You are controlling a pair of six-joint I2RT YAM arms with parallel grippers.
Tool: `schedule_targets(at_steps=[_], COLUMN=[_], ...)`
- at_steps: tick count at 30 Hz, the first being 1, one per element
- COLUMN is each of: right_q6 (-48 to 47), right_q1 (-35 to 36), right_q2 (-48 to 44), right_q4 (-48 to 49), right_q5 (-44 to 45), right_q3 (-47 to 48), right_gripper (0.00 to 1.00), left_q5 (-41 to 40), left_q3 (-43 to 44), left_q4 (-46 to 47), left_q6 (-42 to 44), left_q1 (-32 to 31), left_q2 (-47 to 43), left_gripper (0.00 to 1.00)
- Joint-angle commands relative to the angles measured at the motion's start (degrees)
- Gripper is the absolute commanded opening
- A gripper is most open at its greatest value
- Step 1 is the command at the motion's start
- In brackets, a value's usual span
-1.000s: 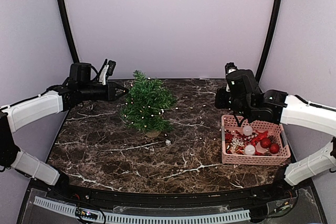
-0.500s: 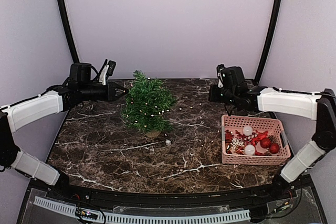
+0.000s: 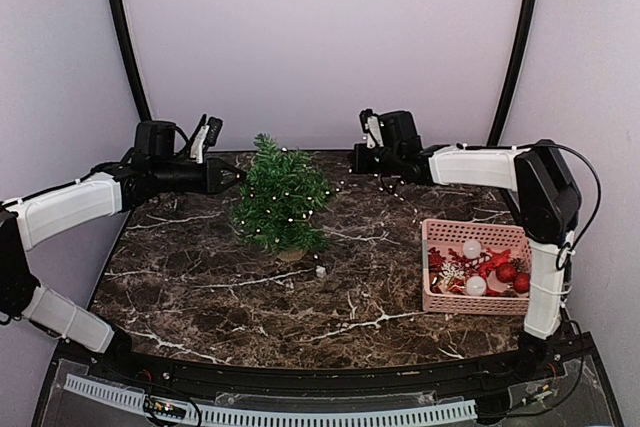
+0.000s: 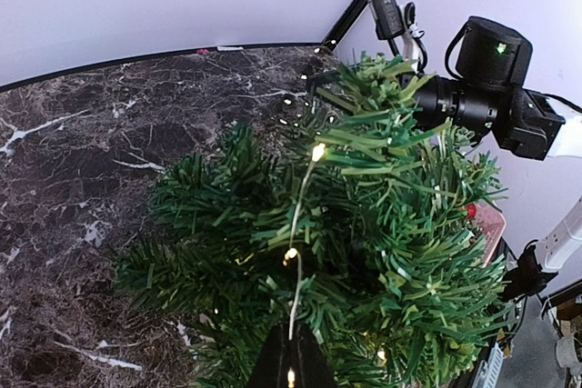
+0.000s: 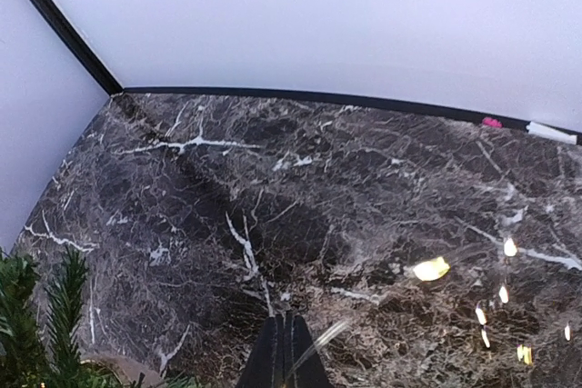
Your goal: Decorate the small christmas tree
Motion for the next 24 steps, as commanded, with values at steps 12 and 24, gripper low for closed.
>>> schedule_targets(at_steps=[12, 24], right_q6=[3.2, 4.9], right_q1=[1.5, 5.0], right_q2=[-14.6, -0.4], right_q4=[5.3, 10.2], right_q5=[-4.8, -6.9], right_q3=[-19.4, -13.1], right_gripper=[0.00, 0.00], left_q5=[0.0, -0.3], left_q3=[1.3, 1.4], left_q4=[0.1, -0.5], left_q6=[0.4, 1.2], left_q1=[-0.2, -0.2], left_q2=[-0.4, -1.1], left_gripper=[0.00, 0.00])
